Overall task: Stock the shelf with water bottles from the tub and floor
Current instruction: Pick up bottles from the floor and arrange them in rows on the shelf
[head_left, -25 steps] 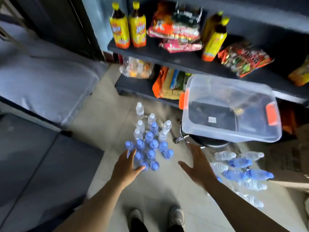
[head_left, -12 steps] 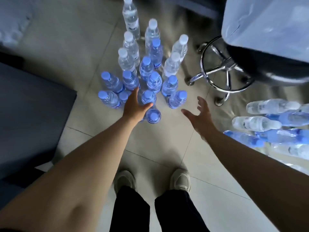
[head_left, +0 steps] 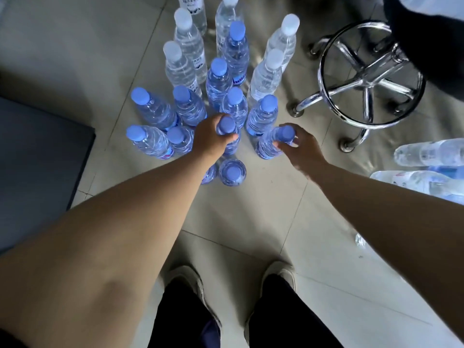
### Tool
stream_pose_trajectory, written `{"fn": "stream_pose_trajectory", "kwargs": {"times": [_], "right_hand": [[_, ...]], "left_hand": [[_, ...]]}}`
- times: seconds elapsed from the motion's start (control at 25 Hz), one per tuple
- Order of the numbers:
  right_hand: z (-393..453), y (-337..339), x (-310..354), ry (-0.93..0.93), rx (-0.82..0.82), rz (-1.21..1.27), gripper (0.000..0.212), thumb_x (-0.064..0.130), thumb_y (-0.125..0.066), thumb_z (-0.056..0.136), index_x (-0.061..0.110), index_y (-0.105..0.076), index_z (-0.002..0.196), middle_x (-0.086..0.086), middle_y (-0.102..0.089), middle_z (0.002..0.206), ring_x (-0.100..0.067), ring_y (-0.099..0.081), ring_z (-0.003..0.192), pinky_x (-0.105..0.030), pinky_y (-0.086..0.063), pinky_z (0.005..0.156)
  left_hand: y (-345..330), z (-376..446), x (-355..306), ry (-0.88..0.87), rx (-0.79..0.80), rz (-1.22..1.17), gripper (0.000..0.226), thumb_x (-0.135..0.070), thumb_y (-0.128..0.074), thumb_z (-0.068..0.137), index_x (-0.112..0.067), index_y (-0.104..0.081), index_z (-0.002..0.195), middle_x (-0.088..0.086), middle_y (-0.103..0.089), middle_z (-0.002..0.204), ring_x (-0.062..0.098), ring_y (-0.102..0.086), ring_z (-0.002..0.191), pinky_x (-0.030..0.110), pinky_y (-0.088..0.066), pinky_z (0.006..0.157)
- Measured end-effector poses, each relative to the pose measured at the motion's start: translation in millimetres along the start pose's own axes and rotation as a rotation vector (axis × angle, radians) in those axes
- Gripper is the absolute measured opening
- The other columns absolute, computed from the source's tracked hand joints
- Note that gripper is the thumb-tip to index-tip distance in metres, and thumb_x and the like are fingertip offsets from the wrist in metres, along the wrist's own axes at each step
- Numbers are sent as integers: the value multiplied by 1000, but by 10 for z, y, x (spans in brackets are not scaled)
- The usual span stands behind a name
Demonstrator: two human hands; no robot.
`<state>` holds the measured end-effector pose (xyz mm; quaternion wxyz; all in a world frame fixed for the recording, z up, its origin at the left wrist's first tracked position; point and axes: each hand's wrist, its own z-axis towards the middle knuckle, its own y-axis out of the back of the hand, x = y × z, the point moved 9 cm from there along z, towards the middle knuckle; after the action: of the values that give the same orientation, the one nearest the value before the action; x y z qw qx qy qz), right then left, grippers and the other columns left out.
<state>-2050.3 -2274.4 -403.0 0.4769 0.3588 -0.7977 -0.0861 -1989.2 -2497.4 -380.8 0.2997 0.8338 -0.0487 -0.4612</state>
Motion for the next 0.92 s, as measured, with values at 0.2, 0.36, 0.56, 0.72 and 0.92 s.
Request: {"fn": "stream_pose_trajectory", "kwargs": {"times": [0.2,0.36,0.56,0.72,0.92], "right_hand": [[-500,250,382,-4,-24,93,38,34,-69,82,27,-58,117,4,-63,114,-16,-57,103,-29,-45,90],[-1154,706,1315,60,-55,209,29,23,-66,86,23,-58,114,8,-63,105,-1,-55,91,-3,-39,74],[-2071,1662,3076,232,-107,280,17,22,-66,86,27,-59,101,13,-63,90,-7,-56,84,-19,-44,75],[-2975,2647,4515,359,-192,320,15,17,-64,88,25,-59,100,8,-63,91,-3,-58,74,-19,-48,69],[-4158,4151,6308,597,-330,313,14,20,-68,85,21,-62,97,4,-65,93,-6,-56,83,-27,-47,81]], "left_hand": [[352,-345,-288,6,-93,-207,32,-16,-76,73,-7,-64,101,11,-67,93,15,-54,80,18,-41,73],[917,-736,-1092,-47,-70,-279,28,-20,-77,71,-18,-62,96,-6,-63,88,10,-57,83,19,-46,78],[2059,-1301,-2590,-158,-132,-312,22,-27,-79,61,-26,-66,79,-13,-65,73,6,-57,69,23,-49,72],[2959,-1748,-4122,-289,-52,-348,24,-31,-82,51,-24,-70,70,-4,-70,70,8,-58,65,31,-52,71],[4159,-2487,-6644,-622,46,-188,32,-28,-86,56,-9,-72,77,4,-66,71,10,-48,67,25,-40,62]]}}
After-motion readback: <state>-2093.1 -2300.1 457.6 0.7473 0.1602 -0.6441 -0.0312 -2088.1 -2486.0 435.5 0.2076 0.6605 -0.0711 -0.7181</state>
